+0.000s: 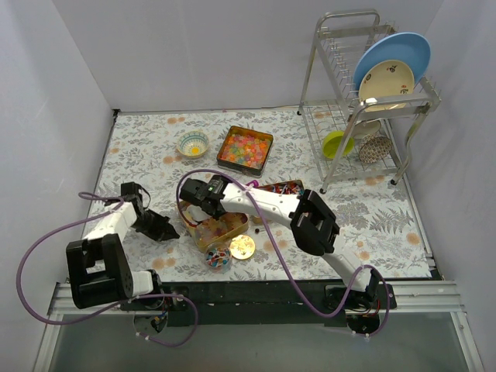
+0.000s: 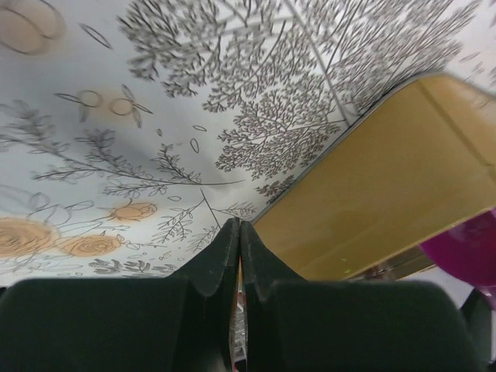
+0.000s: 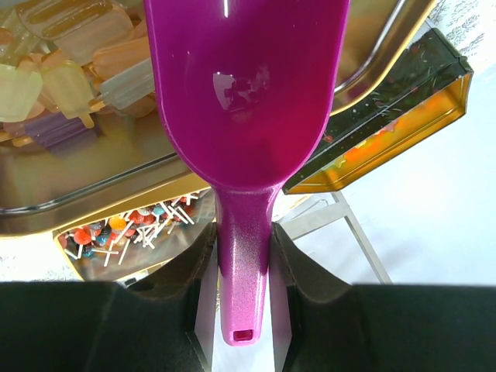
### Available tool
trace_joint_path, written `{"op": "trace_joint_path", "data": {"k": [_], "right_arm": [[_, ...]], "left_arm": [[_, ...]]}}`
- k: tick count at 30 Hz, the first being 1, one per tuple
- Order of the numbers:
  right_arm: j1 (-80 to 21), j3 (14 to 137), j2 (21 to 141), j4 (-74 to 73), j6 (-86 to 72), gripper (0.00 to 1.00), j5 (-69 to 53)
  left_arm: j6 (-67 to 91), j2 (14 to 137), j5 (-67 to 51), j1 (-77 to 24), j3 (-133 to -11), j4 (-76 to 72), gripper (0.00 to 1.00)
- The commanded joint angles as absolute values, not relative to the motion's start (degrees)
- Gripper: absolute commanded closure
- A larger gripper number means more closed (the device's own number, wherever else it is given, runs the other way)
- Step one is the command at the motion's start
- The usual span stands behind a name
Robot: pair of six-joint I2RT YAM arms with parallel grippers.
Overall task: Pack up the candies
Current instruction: Scoop the fake candies from the storage box.
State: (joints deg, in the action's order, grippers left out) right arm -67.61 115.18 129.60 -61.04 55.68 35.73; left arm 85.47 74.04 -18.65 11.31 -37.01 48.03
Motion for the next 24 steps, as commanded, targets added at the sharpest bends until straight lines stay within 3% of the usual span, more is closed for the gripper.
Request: {"op": "trace_joint_path", "data": {"k": [1,15,24], "right_arm": [[-68.64,117.33,130.96,-64.07,56.78,0.99,33.4],[-69.7,125.77,139.91,-65.21,52.47,0.99,29.27],[-68.91,125.86,139.4,-62.84,50.89,0.99,26.2]], "left_arm": [[86.75,75.49,-27.23,8.79,-33.84,41.15,1.0],[90.0,83.32,-32.25,6.15,-35.6,33.84,1.0],[90.71,84.11,-32.79,6.24,-37.26,32.52,1.0]]}}
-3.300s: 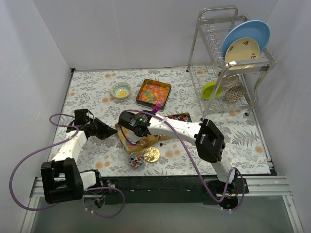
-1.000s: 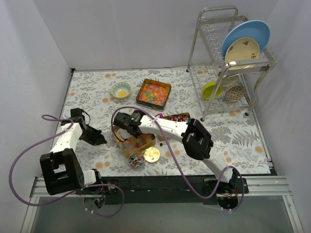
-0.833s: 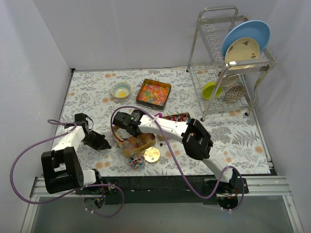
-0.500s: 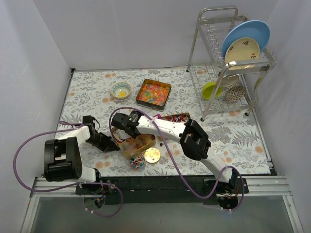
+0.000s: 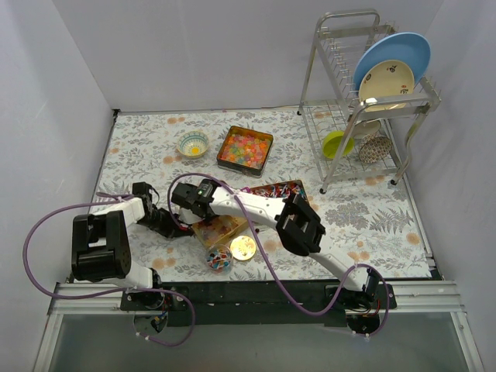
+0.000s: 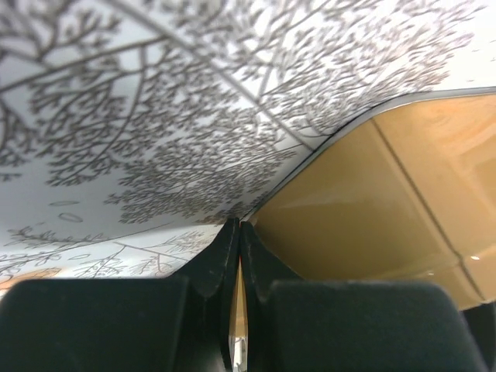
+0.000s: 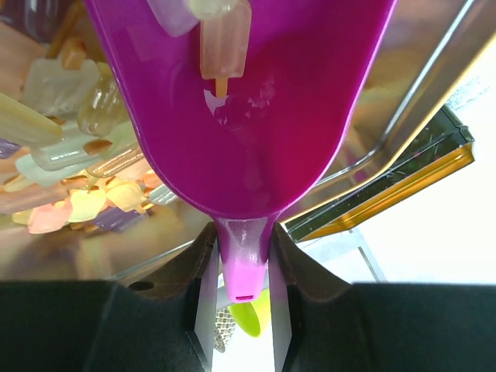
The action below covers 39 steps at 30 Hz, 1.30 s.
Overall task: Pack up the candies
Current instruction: Scoop the fake candies from the storage box.
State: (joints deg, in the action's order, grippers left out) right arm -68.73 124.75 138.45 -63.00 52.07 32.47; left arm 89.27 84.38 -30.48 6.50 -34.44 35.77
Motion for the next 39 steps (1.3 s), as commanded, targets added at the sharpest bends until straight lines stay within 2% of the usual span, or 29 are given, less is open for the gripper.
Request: {"op": "trace_joint_path", "data": {"k": [1,6,16,22,29,35,39], "right_arm": [[-68.47,125.6,138.96,-62.75,50.71,0.99,25.32],[-66.19,114.9,130.71,-54.86,54.48,0.99,23.03],[-61.53,110.66,123.58,-55.56,53.7,0.99,12.85],[-59.6,109.95,121.91,-55.72,54.14,0.99,10.82],[-57.39,102.58,115.93,-52.65,54.58,0.99,7.56],[-57.57,105.12,113.65,-55.19,55.27,0.99,9.92],[-58.36,98.89,108.73,-54.49,60.64,0.99,13.53]], "left_arm": [[90.36,84.11,-32.52,6.33,-37.7,33.13,1.0],[87.37,84.9,-31.99,7.73,-41.57,34.89,1.0],[75.69,84.73,-33.74,10.37,-48.16,38.93,1.0],[71.37,82.18,-34.8,12.65,-49.39,41.48,0.91],[68.56,79.63,-37.96,13.97,-49.66,41.22,0.82],[66.54,78.49,-39.99,14.24,-51.68,39.38,0.7],[64.95,77.96,-40.43,14.24,-53.26,38.94,0.65]]}}
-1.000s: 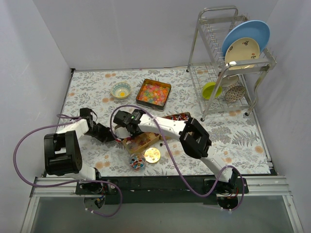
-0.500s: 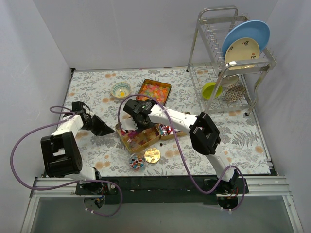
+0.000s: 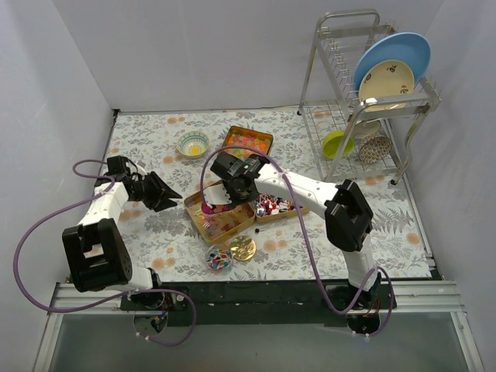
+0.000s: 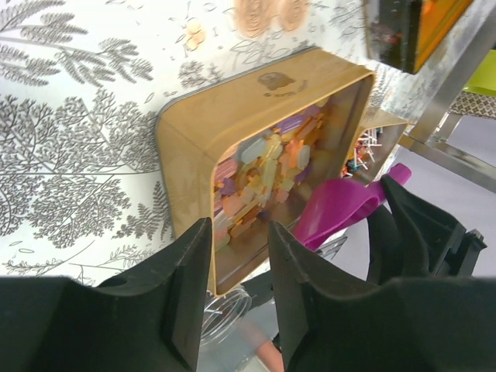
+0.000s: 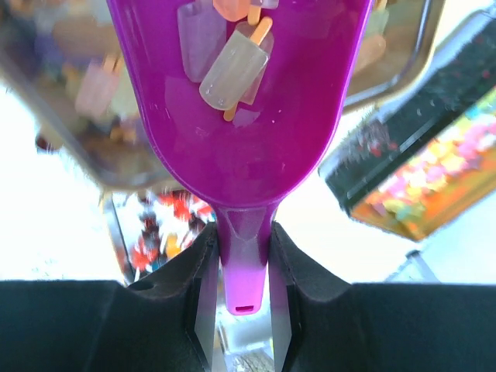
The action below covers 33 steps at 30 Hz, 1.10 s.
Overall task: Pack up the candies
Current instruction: Scoop the fake candies from the storage box, then place the fake candies in the packing bottle.
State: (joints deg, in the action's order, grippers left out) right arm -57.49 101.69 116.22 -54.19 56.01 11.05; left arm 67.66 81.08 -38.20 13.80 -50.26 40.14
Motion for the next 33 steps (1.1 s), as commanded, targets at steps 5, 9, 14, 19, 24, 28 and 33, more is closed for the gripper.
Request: {"op": "trace_joint_path", "data": {"k": [5,9,14,19,24,28,33], "right_arm": [[-62.13,90.55,101.35,-55.02,65.21,0.99,17.75],[-65.12,88.59,99.32,-59.22,65.83,0.99,21.61],[-69.34,89.82,99.75,-63.62,65.83,0.99,27.06],[-73.3,92.81,102.39,-68.98,63.72,0.99,31.89],[-76.11,94.92,104.67,-72.33,62.67,0.99,35.5],[-77.6,97.47,106.43,-74.97,60.47,0.99,37.52],[-79.45,97.38,107.22,-74.79,61.61,0.99,41.73]], "left_arm": [[60.83,78.31,-40.08,14.41,-55.89,39.81,0.62],[59.59,78.22,-38.94,14.68,-56.69,39.55,0.62],[59.85,77.52,-38.67,15.03,-56.34,38.32,0.62],[59.94,77.61,-38.41,15.29,-55.99,37.27,0.61],[60.47,77.61,-38.58,15.64,-56.69,36.56,0.6],[60.82,76.82,-38.93,15.73,-56.69,35.95,0.6],[61.43,75.15,-39.2,16.43,-55.11,34.1,0.59]]}}
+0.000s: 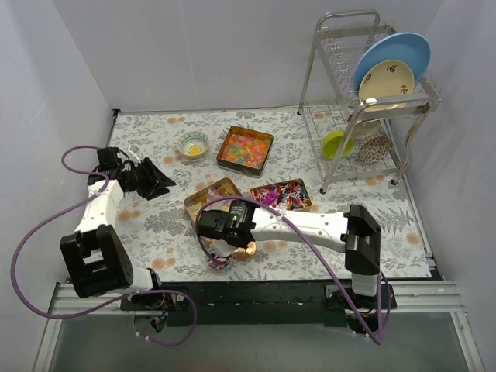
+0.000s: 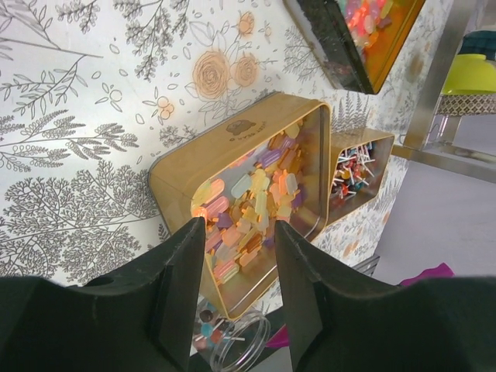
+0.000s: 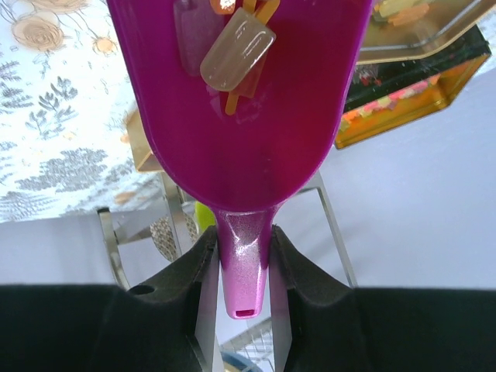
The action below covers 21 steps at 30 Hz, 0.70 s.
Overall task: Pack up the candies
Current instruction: Place the fake candies in the packing bottle.
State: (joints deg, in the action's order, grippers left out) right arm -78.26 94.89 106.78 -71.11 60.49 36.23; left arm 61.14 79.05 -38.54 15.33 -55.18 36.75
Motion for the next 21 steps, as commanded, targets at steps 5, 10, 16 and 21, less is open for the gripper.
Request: {"op": "trace_joint_path", "data": {"k": [5,10,16,21], "right_arm": [[-80.51,97.03,108.02,-74.88,62.23,0.99,45.43],[-82.26,98.43,109.42,-74.88,63.46,0.99,47.55],[-83.5,99.32,111.44,-74.88,64.68,0.99,50.62],[-84.37,99.58,112.06,-74.88,65.48,0.99,52.64]], "left_arm": [[62.05,72.51,-39.64,17.23,-53.35,33.22,0.56],[61.96,70.67,-39.99,17.4,-52.38,32.87,0.53],[61.88,69.96,-40.17,17.67,-52.64,33.05,0.52],[61.87,69.08,-39.99,17.67,-52.21,33.22,0.51]]}}
